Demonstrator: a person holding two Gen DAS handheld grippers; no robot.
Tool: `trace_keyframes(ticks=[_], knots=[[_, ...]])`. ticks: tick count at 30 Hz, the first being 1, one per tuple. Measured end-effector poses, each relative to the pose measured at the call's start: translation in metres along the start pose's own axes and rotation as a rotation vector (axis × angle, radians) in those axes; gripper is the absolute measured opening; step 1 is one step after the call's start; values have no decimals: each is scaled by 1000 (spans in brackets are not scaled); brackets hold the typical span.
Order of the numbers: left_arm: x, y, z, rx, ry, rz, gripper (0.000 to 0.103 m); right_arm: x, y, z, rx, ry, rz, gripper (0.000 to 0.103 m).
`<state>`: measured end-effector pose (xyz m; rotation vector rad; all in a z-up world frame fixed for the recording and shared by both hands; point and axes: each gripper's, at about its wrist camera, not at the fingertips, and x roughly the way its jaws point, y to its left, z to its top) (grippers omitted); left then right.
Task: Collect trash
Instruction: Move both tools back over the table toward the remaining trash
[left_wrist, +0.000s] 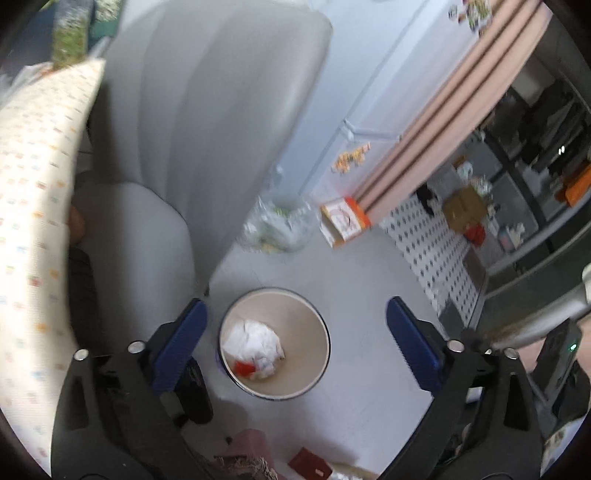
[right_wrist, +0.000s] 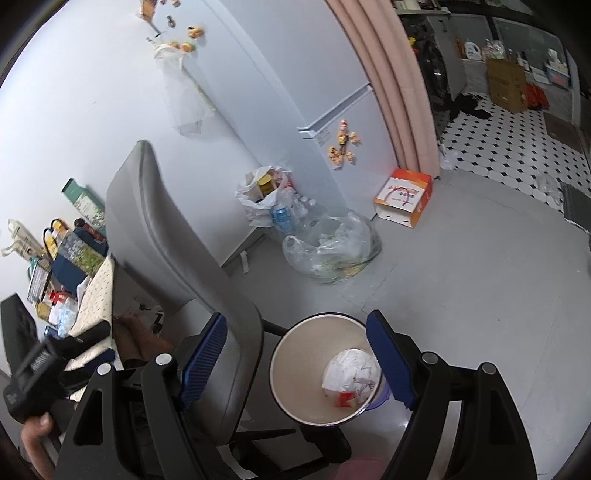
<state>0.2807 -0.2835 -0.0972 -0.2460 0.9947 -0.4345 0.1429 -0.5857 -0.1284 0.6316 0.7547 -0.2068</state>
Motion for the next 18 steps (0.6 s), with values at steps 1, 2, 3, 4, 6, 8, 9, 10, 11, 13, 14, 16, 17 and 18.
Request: trace_keyframes(ticks=[1,2,3,4,6,8,9,10,11,13,14,16,17,18], knots=[[-8,3,2,-6,-14,2,97,-1,7,-1,-12,-4,7,82],[-18,8,4,-13,-32,4,97,-2,12,-1,-21,-7,10,84],[-29,14,6,-21,-53,7,97,-4,19,-2,-34,-14,16,87],[-36,17,6,-25,-67,7,97,-6,27,-3,-48,-20,23,89],[-56,29,5,-49,-103,11,97,-9,40,-3,-72,-29,34,92],[-72,39,3,-66,-133,16,97,-12,55,-5,-93,-35,48,93],[-79,43,2,-68,-145,26,97,-14,62,-5,-102,-37,54,94],[-88,50,1,-72,-161,36,97,-16,68,-5,-111,-41,62,95],[-93,53,-3,-75,-169,37,97,-18,77,-7,-123,-48,71,95],[-104,61,-7,-80,-183,43,97,-22,91,-11,-140,-54,83,95],[-111,64,-9,-81,-197,45,97,-23,100,-14,-147,-53,91,95],[-122,72,-11,-85,-215,47,97,-24,114,-19,-161,-49,105,95],[-129,76,-12,-89,-224,44,97,-26,122,-22,-171,-47,111,95],[-134,81,-13,-94,-230,36,97,-26,128,-24,-183,-44,115,95]])
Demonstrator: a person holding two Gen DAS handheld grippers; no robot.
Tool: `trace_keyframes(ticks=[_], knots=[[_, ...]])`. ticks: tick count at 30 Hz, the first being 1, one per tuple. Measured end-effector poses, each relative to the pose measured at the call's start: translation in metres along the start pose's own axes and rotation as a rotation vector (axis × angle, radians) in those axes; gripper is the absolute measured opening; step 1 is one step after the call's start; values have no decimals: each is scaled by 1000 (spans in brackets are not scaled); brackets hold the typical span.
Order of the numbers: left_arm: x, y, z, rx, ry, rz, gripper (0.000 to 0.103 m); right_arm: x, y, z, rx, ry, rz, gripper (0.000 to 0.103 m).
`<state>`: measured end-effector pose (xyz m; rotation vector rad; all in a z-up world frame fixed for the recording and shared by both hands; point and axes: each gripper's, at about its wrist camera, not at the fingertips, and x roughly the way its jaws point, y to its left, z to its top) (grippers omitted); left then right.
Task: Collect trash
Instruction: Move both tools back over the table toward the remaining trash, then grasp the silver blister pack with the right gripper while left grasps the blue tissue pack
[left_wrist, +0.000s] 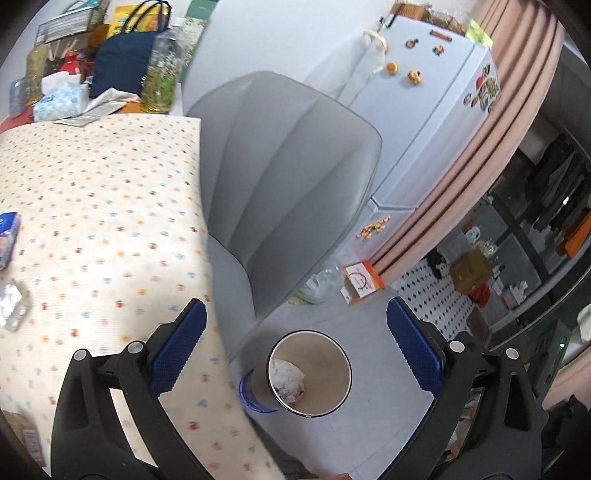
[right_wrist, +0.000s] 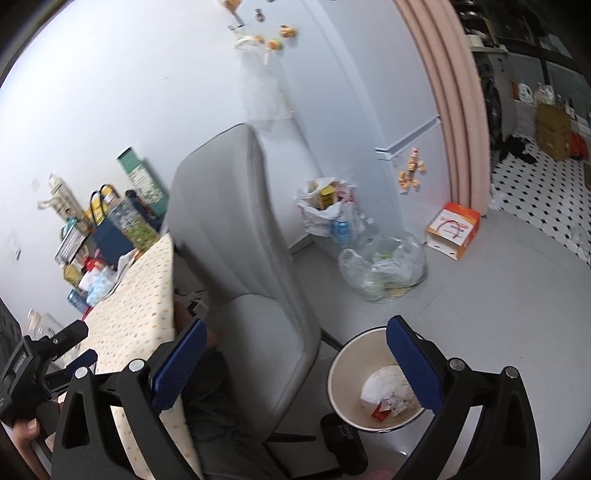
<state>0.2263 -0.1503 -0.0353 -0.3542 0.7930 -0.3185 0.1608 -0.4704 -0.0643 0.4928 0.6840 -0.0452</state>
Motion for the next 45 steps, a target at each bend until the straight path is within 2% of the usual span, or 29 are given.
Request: trace_keyframes(ticks=[8,19,29,38,41,45], knots=[[-49,44,6,-60,-84,17,97,-5,60,-5,-92,16,53,95],[-112,115,3,-145,-164,89,97,1,134,-21,-198,58,139,95],[-189,204,6,-215,-229,266,97,20,228,-51,-343,169,250,92],[-219,254,-1,-277,-244,330,97,46,313,-95,-499,292,337,84],[-220,262,-2,-286,-241,345,97,55,338,-110,-553,323,352,84],[-217,274,-6,-301,-227,345,95,75,368,-134,-630,378,349,78]])
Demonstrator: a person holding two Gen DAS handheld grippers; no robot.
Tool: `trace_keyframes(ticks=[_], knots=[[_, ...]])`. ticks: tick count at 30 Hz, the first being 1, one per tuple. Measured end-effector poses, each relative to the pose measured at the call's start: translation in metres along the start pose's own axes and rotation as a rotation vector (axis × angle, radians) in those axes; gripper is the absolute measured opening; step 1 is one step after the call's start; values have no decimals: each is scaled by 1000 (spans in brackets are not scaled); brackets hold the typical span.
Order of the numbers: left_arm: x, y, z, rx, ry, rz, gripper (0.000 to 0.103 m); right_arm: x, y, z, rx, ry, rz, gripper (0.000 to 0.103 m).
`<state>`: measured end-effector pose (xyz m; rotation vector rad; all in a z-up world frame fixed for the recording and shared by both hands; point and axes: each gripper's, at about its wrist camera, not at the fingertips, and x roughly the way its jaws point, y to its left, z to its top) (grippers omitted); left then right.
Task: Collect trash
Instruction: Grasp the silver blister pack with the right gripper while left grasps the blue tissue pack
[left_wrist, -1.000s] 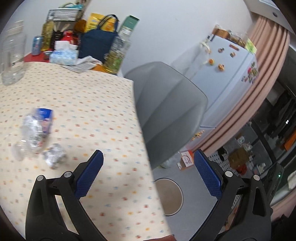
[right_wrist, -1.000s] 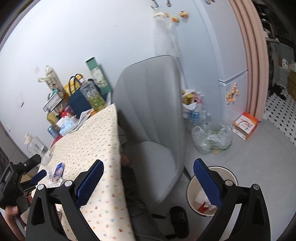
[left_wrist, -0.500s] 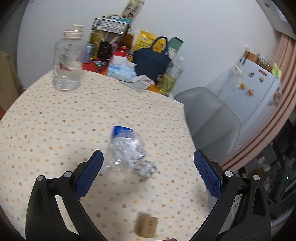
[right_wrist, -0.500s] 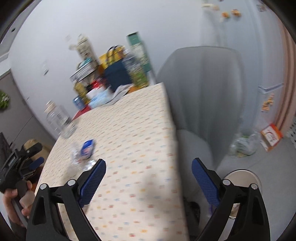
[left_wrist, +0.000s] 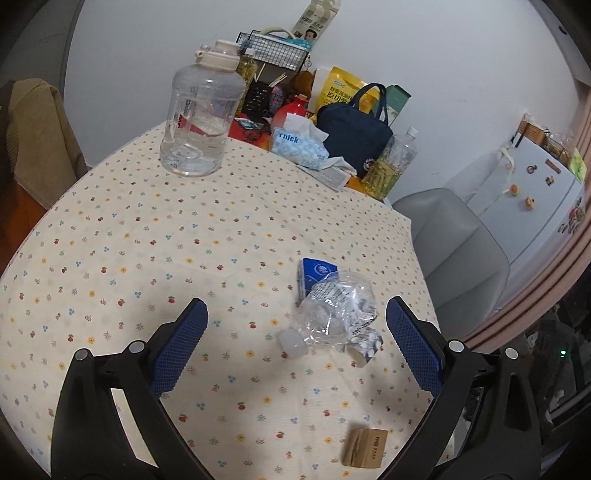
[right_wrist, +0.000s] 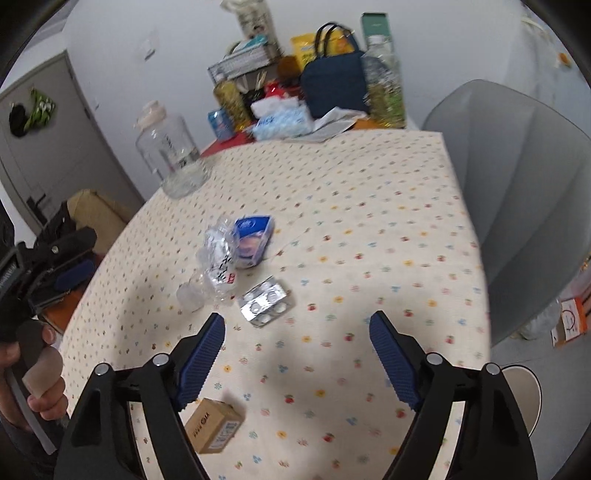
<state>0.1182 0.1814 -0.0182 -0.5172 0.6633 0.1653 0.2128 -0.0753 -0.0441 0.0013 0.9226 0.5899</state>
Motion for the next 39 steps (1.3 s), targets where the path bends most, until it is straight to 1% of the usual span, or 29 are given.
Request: trace_keyframes(ticks=[6,11,12,13,14,15,19,23,25,26,28,31,33,37,39], knots=[[13,12,-4,-11,30,6,89,45,21,4,-48,72,7,74],[22,28,-11,-47,50,18,85,72,32,11,-96,100,-5,73],[24,31,-12,-54,55,19,84,78,34,12,-104,105,-7,68],[26,33,-13,-57,60,21,84,85,35,12,-112,117,-3,49],[28,33,-13,-56,65,22,83,94,35,12,-119,147,8,46],[30,34,-13,-55,68,22,83,95,35,13,-123,144,17,44],[35,28,-10,-38,75,20,82,78,31,15,-128,113,46,41],[49,12,4,-8,97,-12,82,64,15,15,-87,93,34,42],[57,0,11,34,115,-5,82,58,7,16,-70,81,29,42],[64,-8,16,56,130,-11,82,53,0,17,-56,70,28,41],[74,-15,23,67,163,-26,81,45,-11,19,-38,55,23,42],[90,-21,31,73,212,-24,77,36,-25,22,-15,36,14,42],[98,-24,36,72,254,-27,77,29,-35,24,-1,20,7,41],[99,-25,42,89,316,-8,77,16,-53,27,33,-12,1,42],[93,-26,45,120,342,9,77,10,-62,28,52,-27,5,42]])
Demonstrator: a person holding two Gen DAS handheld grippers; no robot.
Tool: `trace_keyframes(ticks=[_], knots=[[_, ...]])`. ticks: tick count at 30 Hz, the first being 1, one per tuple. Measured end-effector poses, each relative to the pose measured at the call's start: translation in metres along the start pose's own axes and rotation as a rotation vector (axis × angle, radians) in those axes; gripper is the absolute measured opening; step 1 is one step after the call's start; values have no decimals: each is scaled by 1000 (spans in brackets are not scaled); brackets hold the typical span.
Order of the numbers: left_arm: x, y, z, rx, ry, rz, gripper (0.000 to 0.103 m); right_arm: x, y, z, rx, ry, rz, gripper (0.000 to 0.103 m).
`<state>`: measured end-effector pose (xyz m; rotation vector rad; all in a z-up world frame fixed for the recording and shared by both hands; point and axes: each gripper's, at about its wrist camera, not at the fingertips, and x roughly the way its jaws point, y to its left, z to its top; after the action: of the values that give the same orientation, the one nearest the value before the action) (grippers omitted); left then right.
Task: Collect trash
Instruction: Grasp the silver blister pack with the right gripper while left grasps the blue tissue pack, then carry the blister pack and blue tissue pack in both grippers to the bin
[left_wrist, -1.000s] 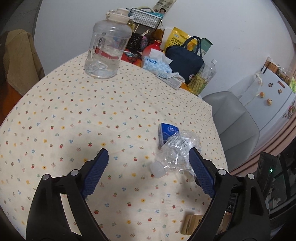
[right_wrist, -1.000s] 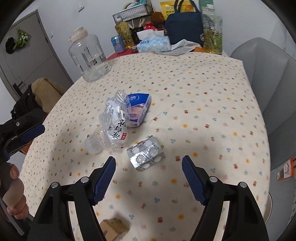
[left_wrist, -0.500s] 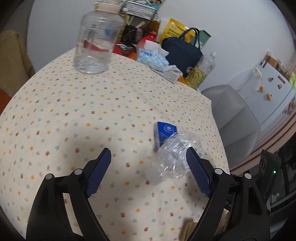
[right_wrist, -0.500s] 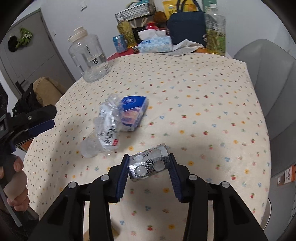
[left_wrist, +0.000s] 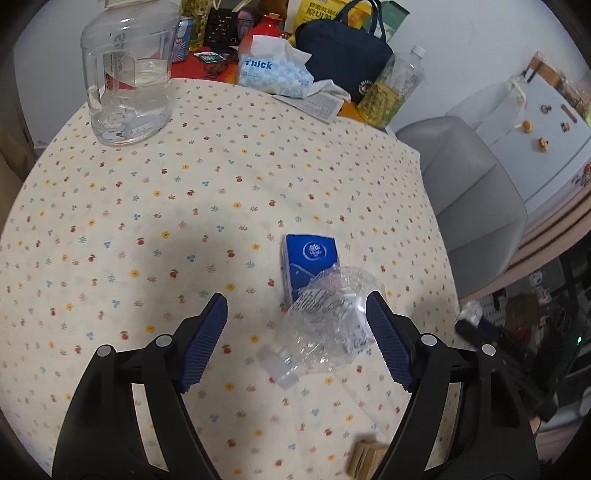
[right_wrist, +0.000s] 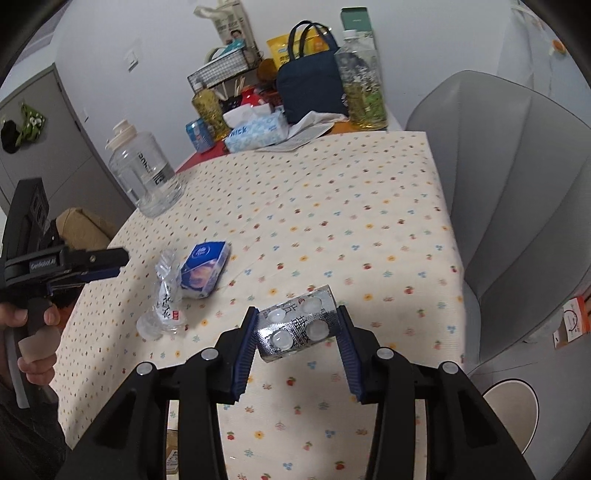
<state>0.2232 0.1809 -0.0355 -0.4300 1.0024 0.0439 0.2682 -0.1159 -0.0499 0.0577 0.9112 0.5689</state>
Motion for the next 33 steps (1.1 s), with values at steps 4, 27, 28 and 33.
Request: trace_keyframes(ticks=[4,27,28,33], knots=[[-2,1,11,38,15,54,74,-6,-12,-1,31,-16,7,42],[124,-27,50,41,238,11,29,-102,-138,-48,214,-109,-193,43],[124,-27,50,41,238,23,21,-105,-143,-51,225,-111,-199,43],[111,-21,57,24,173,45,14,-123,-171,-67,271,-125,-227,43]])
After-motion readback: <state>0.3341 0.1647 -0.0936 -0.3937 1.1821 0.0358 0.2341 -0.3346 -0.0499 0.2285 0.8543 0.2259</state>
